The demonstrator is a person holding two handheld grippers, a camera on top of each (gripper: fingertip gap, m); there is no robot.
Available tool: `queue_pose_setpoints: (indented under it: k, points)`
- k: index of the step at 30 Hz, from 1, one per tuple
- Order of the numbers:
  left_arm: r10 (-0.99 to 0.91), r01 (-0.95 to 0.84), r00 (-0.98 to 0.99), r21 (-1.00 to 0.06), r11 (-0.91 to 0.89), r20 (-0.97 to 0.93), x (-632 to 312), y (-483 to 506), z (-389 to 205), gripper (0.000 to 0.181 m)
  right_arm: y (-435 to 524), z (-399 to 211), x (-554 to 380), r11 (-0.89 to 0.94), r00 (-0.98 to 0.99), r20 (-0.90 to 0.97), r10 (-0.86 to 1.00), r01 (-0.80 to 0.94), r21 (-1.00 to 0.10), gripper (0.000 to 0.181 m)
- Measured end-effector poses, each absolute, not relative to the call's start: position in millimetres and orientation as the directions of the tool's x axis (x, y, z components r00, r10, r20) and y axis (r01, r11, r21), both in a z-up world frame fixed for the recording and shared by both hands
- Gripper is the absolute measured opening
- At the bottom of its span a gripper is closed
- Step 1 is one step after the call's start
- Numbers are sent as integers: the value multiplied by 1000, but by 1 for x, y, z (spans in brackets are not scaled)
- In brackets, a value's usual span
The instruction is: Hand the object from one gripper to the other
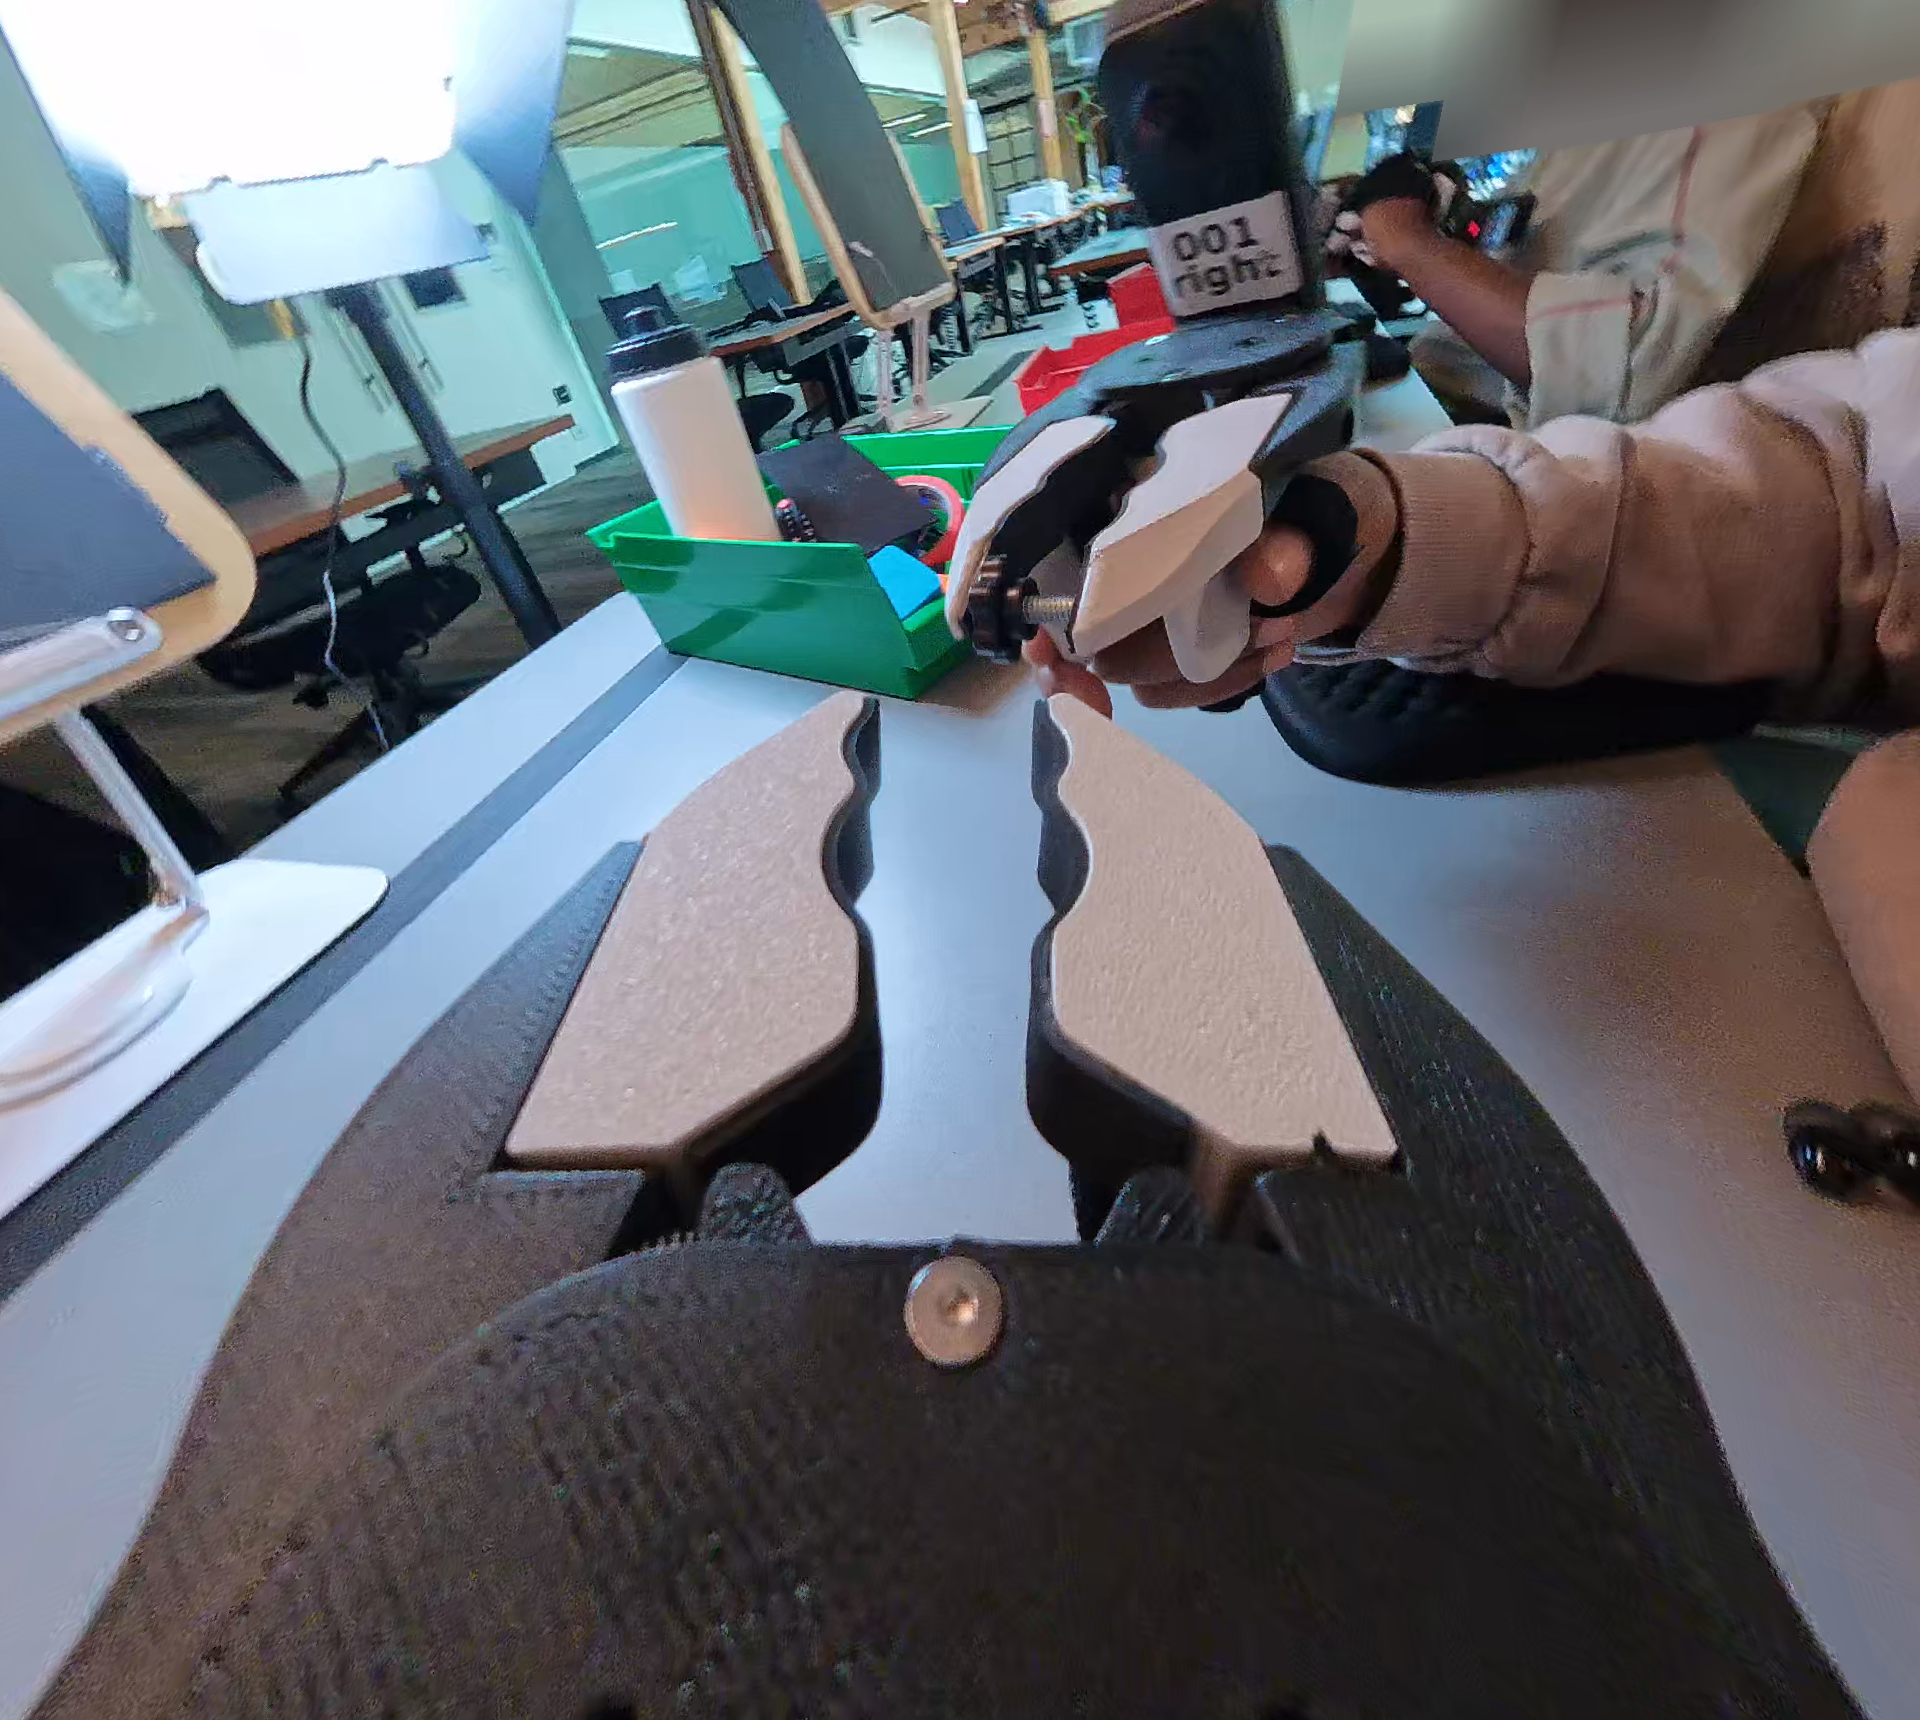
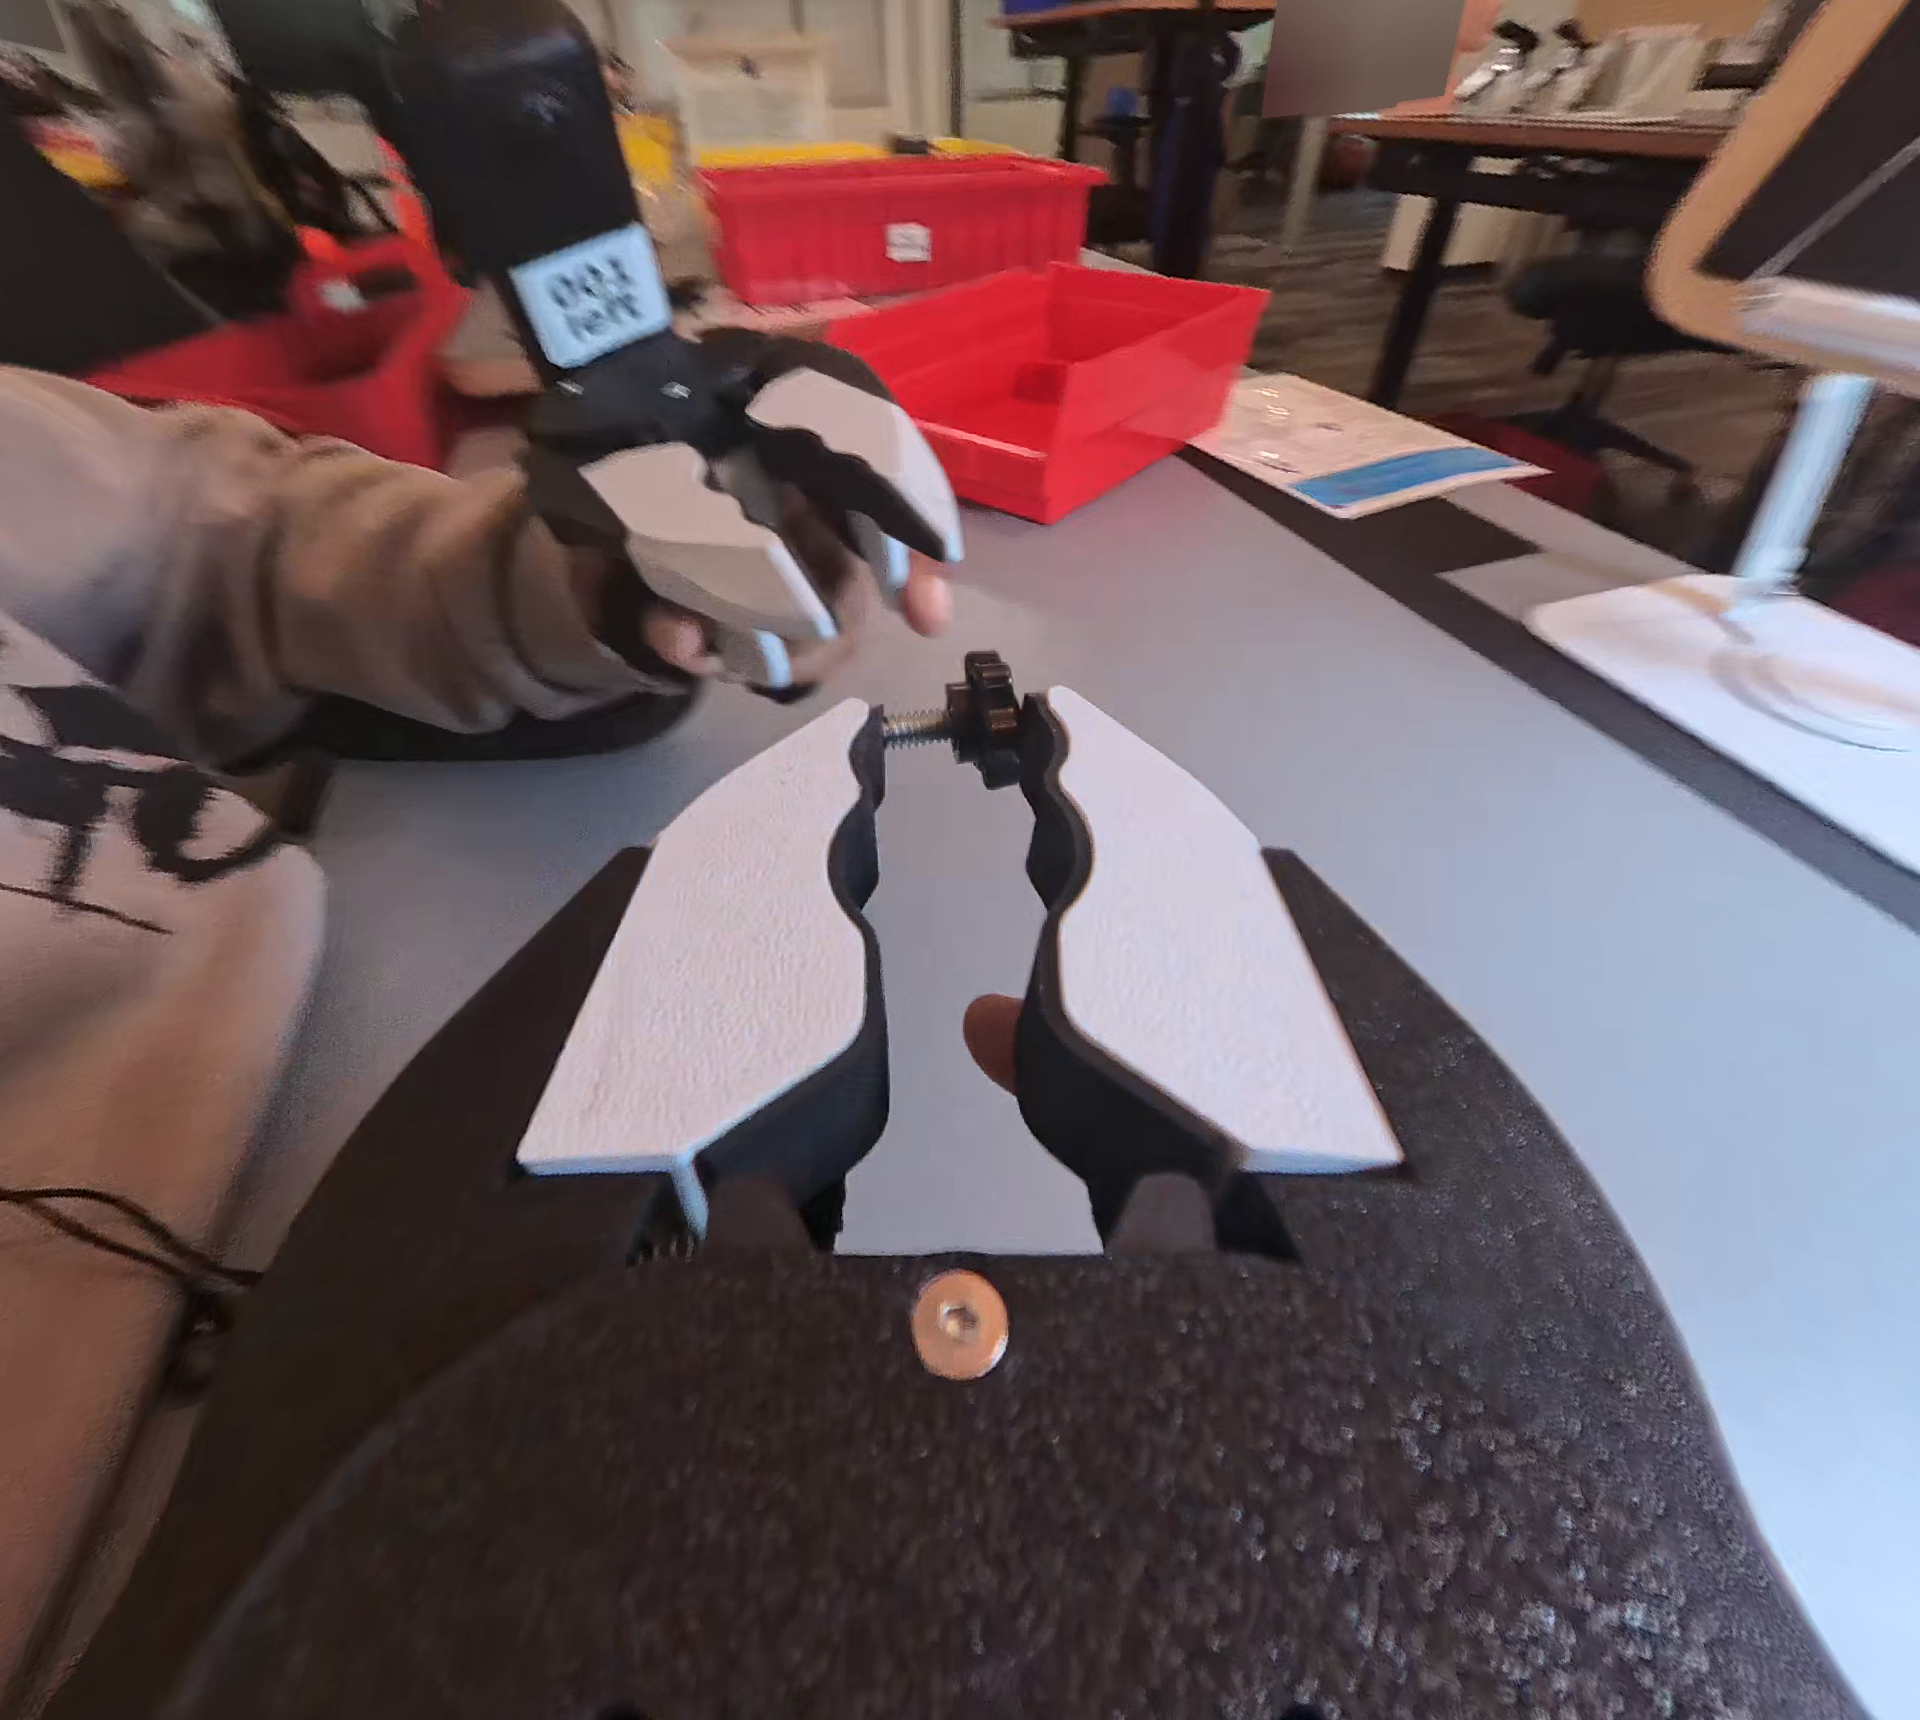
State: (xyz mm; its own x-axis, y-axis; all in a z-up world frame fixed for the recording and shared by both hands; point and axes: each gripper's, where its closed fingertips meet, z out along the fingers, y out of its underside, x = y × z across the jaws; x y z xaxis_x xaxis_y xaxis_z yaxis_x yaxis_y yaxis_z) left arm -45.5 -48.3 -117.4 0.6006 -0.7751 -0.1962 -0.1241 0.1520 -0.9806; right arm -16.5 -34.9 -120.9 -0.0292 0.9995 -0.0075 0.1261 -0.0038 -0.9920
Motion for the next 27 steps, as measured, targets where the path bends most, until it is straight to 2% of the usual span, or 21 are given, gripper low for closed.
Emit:
queue_pose_setpoints:
  k: [4,9,13,17,19,22,27]
  points:
    - [-741,3,672,-1000,23,-15,-62,-35,-112,28,35,-105,26,171,267,242,933,262,-950,25]
    - [-699,113,707,-993,-43,111,-82,-26,-107,31,124,-80,116,220,552,451,701,435,-873,25]
    - [-670,88,736,-995,-40,92,-90,-27,-108,31,172,-95,178,119,620,514,592,564,-817,25]
    - [-604,14,795,-998,-66,51,-103,-23,-122,30,194,-157,225,-214,602,403,689,701,-680,25]
    - [-580,12,812,-996,-86,60,-111,-21,-128,29,196,-175,233,-301,604,354,714,721,-624,25]
    - [-559,38,824,-994,-104,90,-122,-17,-130,28,199,-188,234,-359,604,341,720,745,-563,25]
    - [-541,66,834,-992,-105,112,-133,-14,-127,27,218,-194,234,-377,610,403,682,766,-521,25]
